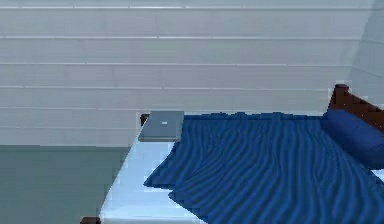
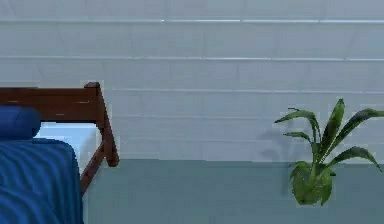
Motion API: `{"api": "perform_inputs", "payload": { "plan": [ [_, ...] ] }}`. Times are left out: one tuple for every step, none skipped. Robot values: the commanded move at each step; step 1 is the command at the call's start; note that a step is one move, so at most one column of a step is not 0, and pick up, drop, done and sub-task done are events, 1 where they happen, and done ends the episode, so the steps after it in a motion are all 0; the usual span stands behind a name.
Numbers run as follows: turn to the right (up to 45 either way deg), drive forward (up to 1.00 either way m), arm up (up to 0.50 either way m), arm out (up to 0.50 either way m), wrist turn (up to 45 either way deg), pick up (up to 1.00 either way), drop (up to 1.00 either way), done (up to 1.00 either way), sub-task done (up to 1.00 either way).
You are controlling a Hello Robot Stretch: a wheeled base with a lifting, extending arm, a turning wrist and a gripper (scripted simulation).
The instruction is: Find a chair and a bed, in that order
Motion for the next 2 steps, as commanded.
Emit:
{"api": "perform_inputs", "payload": {
  "plan": [
    [18.0, 0.00, 0.00, 0.00, 0.0, 0.00, 0.00, 0.00, 0.00],
    [0.0, 0.00, 0.00, 0.00, 0.0, 0.00, 0.00, 1.00, 0.00]
  ]
}}
